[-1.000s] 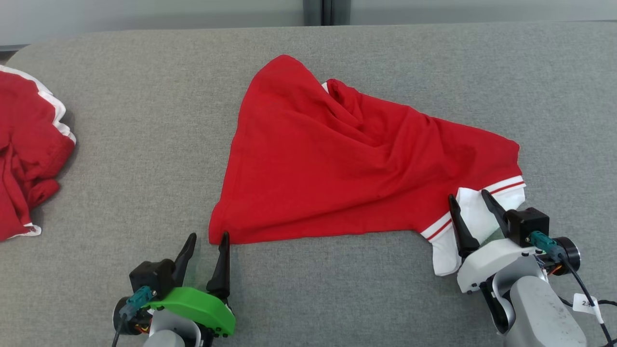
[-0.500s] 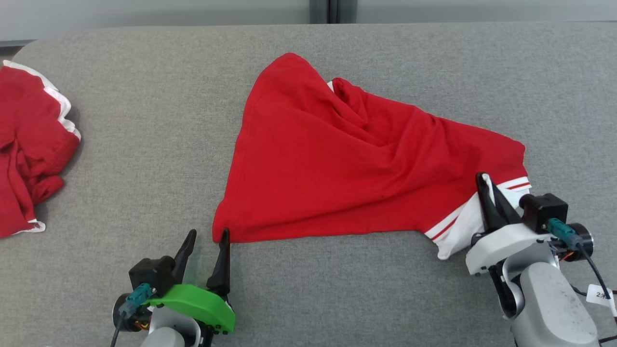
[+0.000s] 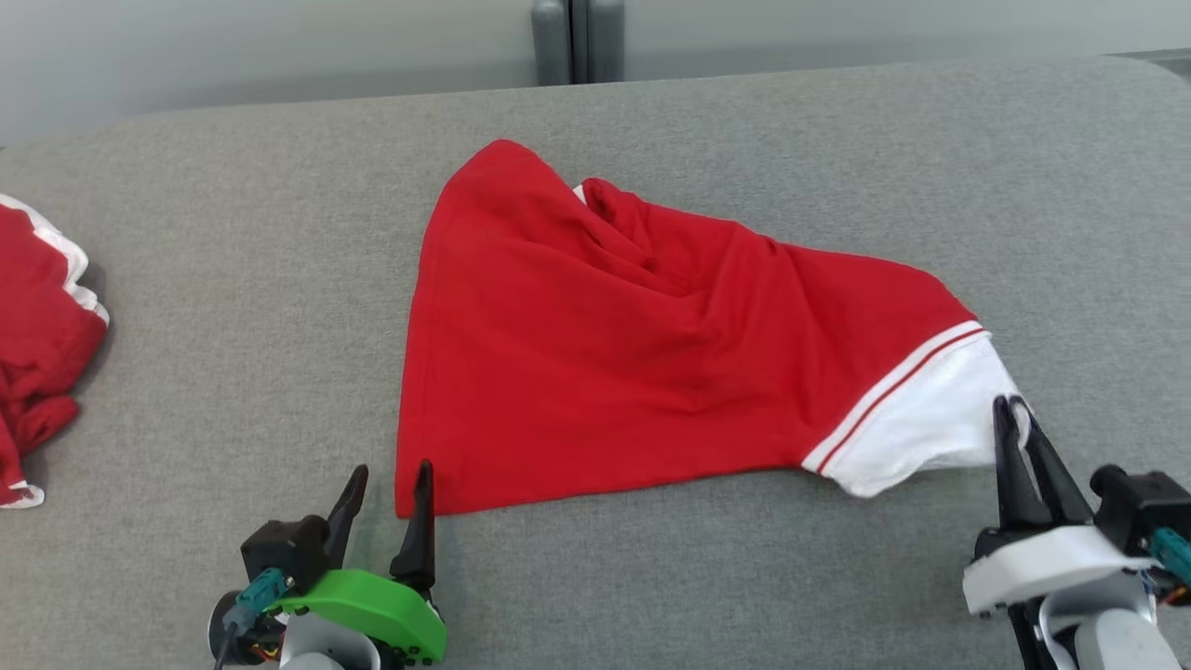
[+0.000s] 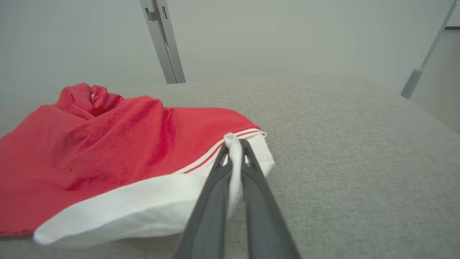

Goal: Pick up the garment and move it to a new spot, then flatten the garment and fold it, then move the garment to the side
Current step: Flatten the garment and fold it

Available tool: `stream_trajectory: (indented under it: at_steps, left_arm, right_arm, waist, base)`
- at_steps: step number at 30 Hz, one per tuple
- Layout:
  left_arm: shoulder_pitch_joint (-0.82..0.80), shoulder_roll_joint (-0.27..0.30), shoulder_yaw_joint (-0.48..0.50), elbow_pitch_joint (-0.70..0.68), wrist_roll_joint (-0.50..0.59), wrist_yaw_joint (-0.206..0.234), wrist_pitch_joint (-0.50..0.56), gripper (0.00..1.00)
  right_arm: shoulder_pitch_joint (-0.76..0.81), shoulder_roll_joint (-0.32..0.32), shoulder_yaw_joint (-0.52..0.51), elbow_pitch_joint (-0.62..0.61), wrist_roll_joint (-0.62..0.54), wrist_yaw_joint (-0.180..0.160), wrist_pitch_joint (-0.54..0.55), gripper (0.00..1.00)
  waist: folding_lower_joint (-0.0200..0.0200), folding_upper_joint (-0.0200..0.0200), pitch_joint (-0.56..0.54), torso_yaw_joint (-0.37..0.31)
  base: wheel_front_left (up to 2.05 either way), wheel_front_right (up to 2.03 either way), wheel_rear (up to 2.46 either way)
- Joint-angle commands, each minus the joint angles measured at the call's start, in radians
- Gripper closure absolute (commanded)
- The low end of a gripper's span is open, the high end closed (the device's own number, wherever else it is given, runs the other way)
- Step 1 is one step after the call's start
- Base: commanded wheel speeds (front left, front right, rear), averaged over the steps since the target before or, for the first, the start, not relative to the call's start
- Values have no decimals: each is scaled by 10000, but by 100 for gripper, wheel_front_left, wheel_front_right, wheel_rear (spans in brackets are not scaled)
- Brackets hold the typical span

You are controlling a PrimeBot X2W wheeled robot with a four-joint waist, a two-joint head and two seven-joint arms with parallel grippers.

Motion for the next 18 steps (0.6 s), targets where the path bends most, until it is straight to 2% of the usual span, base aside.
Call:
stream_trajectory:
  at_steps: [1,5,10,18]
  left_arm:
    - [173,-4,54,-10,80,-25,-1,0]
    - [211,-59,138,-12,189,-25,-1,0]
    - [113,-134,58,-6,260,-25,-1,0]
    - [-135,-82,-137,-3,157,-25,-1,0]
  right_arm:
    - [369,-42,-134,-117,78,-11,-22,0]
    - [831,-36,-376,-271,83,-11,-22,0]
    - [255,-36,-233,-18,-386,-11,-23,0]
    - [-1779,-36,317,2109,-1431,-12,-22,0]
  waist:
    - [0,-1,-259,-342]
    - [0,-1,-346,-513]
    - [0,-1,-292,-473]
    - [0,-1,-32,118]
  base:
    - [0,0,0]
    - [0,0,0]
    - [0,0,0]
    - [0,0,0]
